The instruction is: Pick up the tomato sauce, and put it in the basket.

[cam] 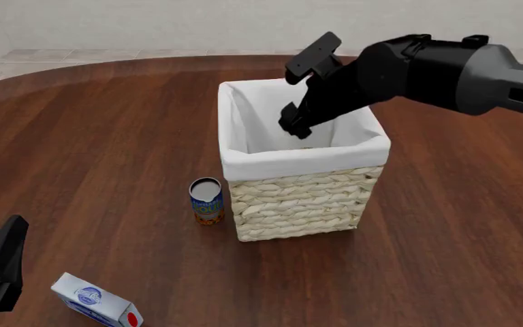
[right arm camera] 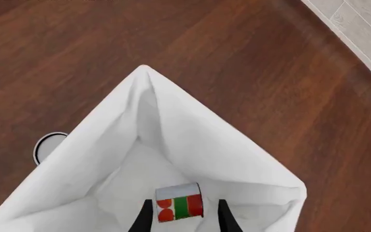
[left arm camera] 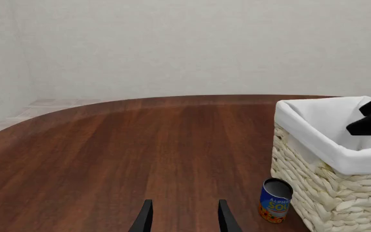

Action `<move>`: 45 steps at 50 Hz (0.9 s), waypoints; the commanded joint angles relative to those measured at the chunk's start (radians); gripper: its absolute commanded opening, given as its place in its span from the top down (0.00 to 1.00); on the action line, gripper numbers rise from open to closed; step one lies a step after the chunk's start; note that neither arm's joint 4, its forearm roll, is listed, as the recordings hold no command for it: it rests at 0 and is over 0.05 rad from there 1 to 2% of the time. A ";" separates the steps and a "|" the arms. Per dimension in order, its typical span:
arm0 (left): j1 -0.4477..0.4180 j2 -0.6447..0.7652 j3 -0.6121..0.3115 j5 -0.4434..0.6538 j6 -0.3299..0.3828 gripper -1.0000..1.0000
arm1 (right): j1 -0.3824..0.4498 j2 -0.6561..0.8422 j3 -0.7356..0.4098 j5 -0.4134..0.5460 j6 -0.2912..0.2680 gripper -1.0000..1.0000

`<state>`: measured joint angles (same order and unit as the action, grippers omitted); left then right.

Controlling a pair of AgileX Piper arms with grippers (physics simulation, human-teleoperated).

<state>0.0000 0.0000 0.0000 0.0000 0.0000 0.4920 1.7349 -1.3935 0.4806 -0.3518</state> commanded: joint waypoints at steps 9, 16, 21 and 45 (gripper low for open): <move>0.000 0.000 0.000 0.000 0.000 0.00 | -0.004 0.000 -0.027 0.012 -0.005 0.00; 0.000 0.000 0.000 0.000 0.000 0.00 | -0.004 -0.027 -0.044 0.028 -0.014 0.00; 0.000 0.000 0.000 0.000 0.000 0.00 | -0.006 -0.028 -0.069 0.042 -0.027 0.00; 0.000 0.000 0.000 0.000 0.000 0.00 | -0.002 -0.090 -0.104 0.075 -0.070 0.00</move>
<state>0.0000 0.0000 0.0000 0.0000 0.0000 0.4865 1.6686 -1.4854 0.5440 -0.4069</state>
